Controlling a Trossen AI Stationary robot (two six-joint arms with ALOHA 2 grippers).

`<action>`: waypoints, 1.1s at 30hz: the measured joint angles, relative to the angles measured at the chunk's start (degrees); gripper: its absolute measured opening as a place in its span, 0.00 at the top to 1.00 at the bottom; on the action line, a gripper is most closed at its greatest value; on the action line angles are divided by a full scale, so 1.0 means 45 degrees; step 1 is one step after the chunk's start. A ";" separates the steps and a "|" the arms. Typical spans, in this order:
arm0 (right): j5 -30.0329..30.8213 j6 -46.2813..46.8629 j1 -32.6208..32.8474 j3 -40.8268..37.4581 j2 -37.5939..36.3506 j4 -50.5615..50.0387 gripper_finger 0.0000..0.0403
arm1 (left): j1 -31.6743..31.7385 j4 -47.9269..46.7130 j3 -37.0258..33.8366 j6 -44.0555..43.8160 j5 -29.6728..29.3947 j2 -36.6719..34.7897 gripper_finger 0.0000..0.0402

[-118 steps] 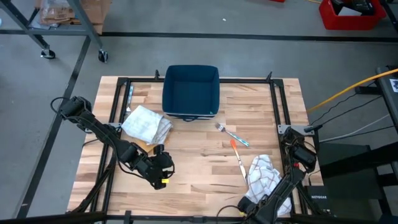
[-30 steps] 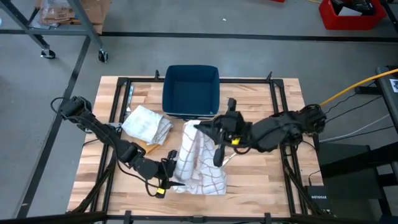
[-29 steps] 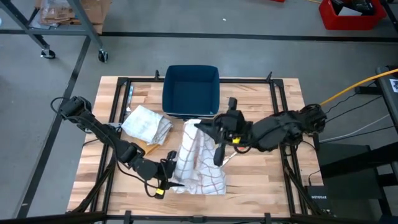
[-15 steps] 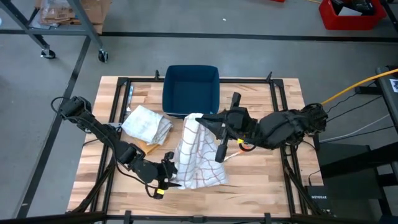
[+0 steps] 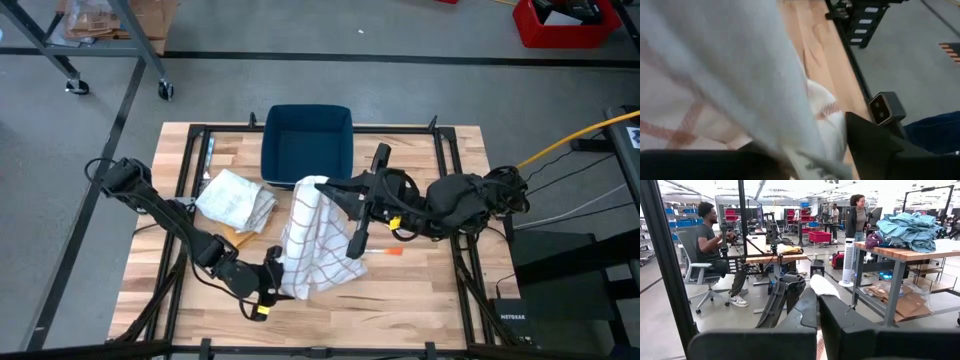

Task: Fold towel
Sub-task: Fold the white patterned towel

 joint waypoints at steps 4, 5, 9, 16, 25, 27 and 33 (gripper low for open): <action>-0.0005 0.0000 -0.0001 0.0000 0.0000 -0.0016 0.99 | -0.0019 -0.0059 0.0000 -0.0452 -0.0188 0.0155 0.78; -0.0004 0.0000 -0.0001 0.0000 0.0000 -0.0015 0.99 | -0.0019 -0.0042 0.0000 -0.0548 -0.0207 0.0145 0.83; -0.0005 0.0000 0.0004 0.0000 0.0000 -0.0040 0.98 | -0.0020 -0.0055 0.0000 -0.0811 -0.0176 -0.0070 0.98; 0.0029 -0.0587 0.0002 0.0000 -0.0011 -0.0214 0.99 | -0.0421 -0.0115 0.0000 -0.1147 -0.0173 -0.0641 0.99; 0.1415 -0.1446 0.0004 -0.0005 -0.0554 -0.0071 0.99 | -0.1299 -0.1012 0.0004 -0.1872 -0.0721 -0.3361 1.00; 0.1716 -0.1677 0.0003 -0.0005 -0.0650 0.0008 0.99 | -0.1328 -0.1445 0.0005 -0.1949 -0.1267 -0.4274 1.00; 0.2601 -0.3240 0.0004 -0.0004 -0.0989 0.0920 0.99 | -0.0765 -0.1252 0.0046 -0.1318 -0.3631 -0.7028 1.00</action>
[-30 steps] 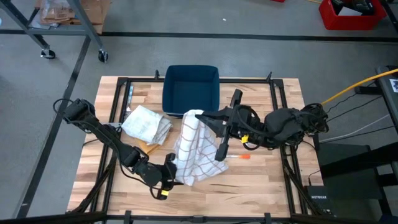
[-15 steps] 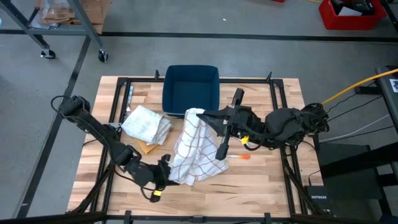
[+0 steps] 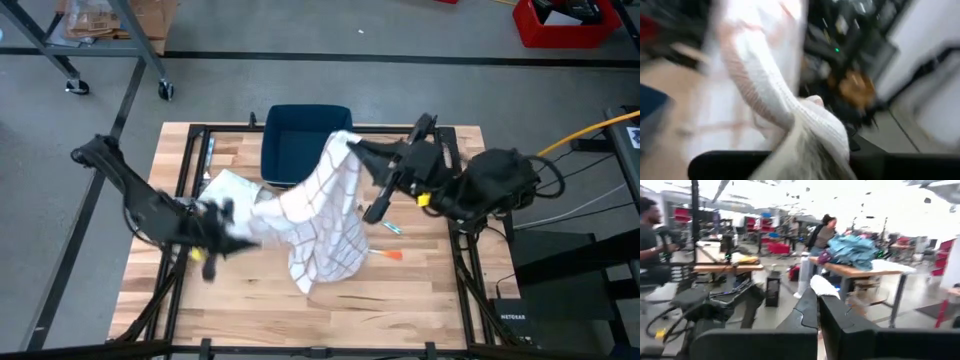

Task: Fold towel
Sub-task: Fold the white patterned towel

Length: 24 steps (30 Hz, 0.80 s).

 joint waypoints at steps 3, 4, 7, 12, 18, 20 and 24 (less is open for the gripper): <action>0.0413 -0.1321 -0.0005 0.0004 -0.0055 0.1145 0.99 | 0.0592 0.0044 0.0330 0.0762 -0.1073 -0.1006 1.00; 0.0461 -0.1812 -0.0005 0.0004 -0.0055 0.1557 0.99 | 0.0844 0.0076 0.0475 0.1033 -0.1339 -0.1232 1.00; 0.0474 -0.3323 -0.0005 0.0004 -0.0055 0.3003 0.99 | 0.1627 0.1012 0.0837 0.2333 -0.1599 -0.1665 1.00; 0.0481 -0.5894 -0.0005 0.0004 -0.0060 0.5105 0.99 | 0.2865 0.2884 0.1506 0.4628 -0.1583 -0.1642 1.00; 0.0680 -0.8397 -0.0005 0.0004 -0.0060 0.6487 0.99 | 0.4097 0.5119 0.2250 0.7256 -0.1552 -0.1090 1.00; 0.1178 -0.9125 -0.0005 0.0004 -0.0060 0.6544 0.99 | 0.4482 0.5635 0.2526 0.7938 -0.1497 -0.0787 1.00; 0.3051 -1.0036 -0.0005 0.0004 -0.0060 0.6541 0.98 | 0.5169 0.5705 0.3079 0.8237 -0.0383 -0.0135 1.00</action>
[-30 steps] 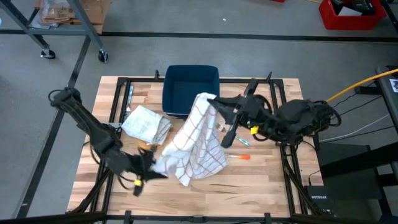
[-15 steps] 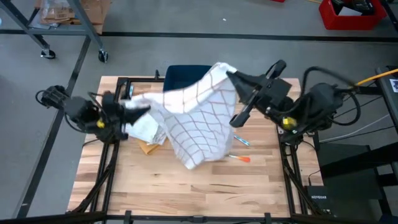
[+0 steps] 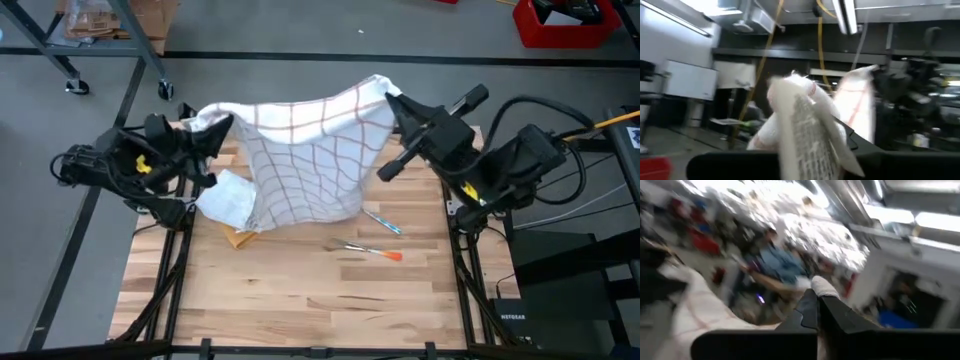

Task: Fold towel
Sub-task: Fold the white patterned towel

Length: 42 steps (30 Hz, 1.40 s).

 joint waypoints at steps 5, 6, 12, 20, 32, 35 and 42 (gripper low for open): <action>0.2413 -0.0018 0.0448 -0.0019 0.0000 -0.0972 0.99 | -0.0236 -0.0700 0.0309 -0.1501 0.1823 0.0680 1.00; 0.2625 0.0050 0.0627 -0.0024 0.0005 -0.1243 0.99 | -0.0448 -0.0776 0.0309 -0.1724 0.1951 0.0771 1.00; 0.3098 0.0308 0.2117 -0.0024 0.0005 -0.1389 0.98 | -0.1939 -0.0673 0.0320 -0.1901 0.2017 0.0647 1.00; 0.3211 0.1405 0.4343 -0.0019 0.0108 -0.1395 0.98 | -0.4715 -0.1261 0.0324 -0.3298 0.2014 0.0634 1.00; 0.4757 0.5027 0.6557 -0.0019 0.1041 -0.1733 0.99 | -0.7867 -0.2709 0.0319 -0.6139 0.1359 0.1646 1.00; 0.4756 0.5825 0.6959 -0.0019 0.1191 -0.1779 0.99 | -0.8441 -0.2971 0.0319 -0.6403 0.0501 0.1791 1.00; 0.4752 0.8408 0.7090 -0.0019 0.1341 -0.3145 0.99 | -0.9648 -0.3559 0.0319 -0.7419 -0.0728 0.2273 1.00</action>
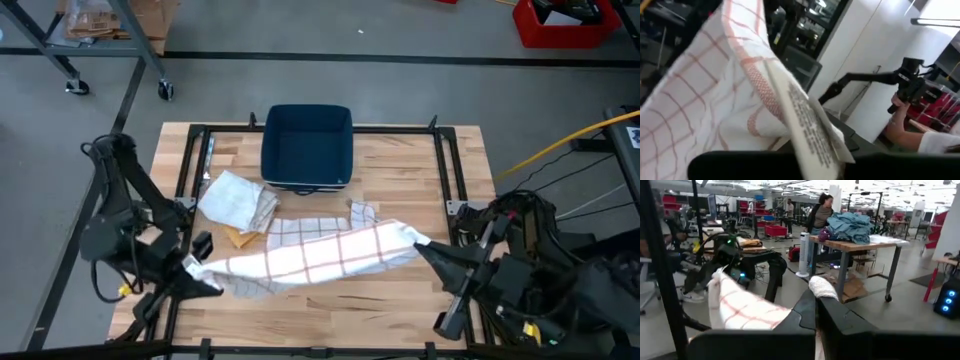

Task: Fold towel
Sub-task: Fold the white patterned towel

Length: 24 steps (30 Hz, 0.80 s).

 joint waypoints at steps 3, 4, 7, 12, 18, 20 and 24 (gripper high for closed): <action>0.0008 0.1327 -0.0008 0.0000 0.0000 -0.1056 0.99 | -0.0525 0.0008 0.0000 -0.0416 -0.0106 0.0291 1.00; -0.0002 0.1853 -0.0003 0.0000 0.0000 -0.1391 0.99 | -0.0666 0.0010 0.0000 -0.0621 -0.0109 0.0405 1.00; 0.0005 0.4061 0.0013 -0.0174 -0.0016 -0.2368 0.99 | -0.1051 0.0023 0.0000 -0.1436 -0.0106 0.0785 1.00; -0.0044 0.6647 0.0381 -0.0914 0.0004 -0.2946 0.99 | -0.1553 0.0225 0.0000 -0.2683 -0.0625 0.1295 1.00; -0.0537 0.7723 0.0941 -0.1776 0.0287 -0.2245 0.99 | -0.2156 0.1771 0.0000 -0.1979 -0.1366 0.1563 1.00; -0.0595 0.7873 0.1106 -0.1846 0.0533 -0.1367 0.99 | -0.2302 0.2169 0.0000 -0.1805 -0.1459 0.1655 1.00; -0.0695 0.8010 0.1187 -0.1846 0.1085 0.0090 0.99 | -0.2368 0.2163 0.0000 -0.2667 -0.1897 0.1981 1.00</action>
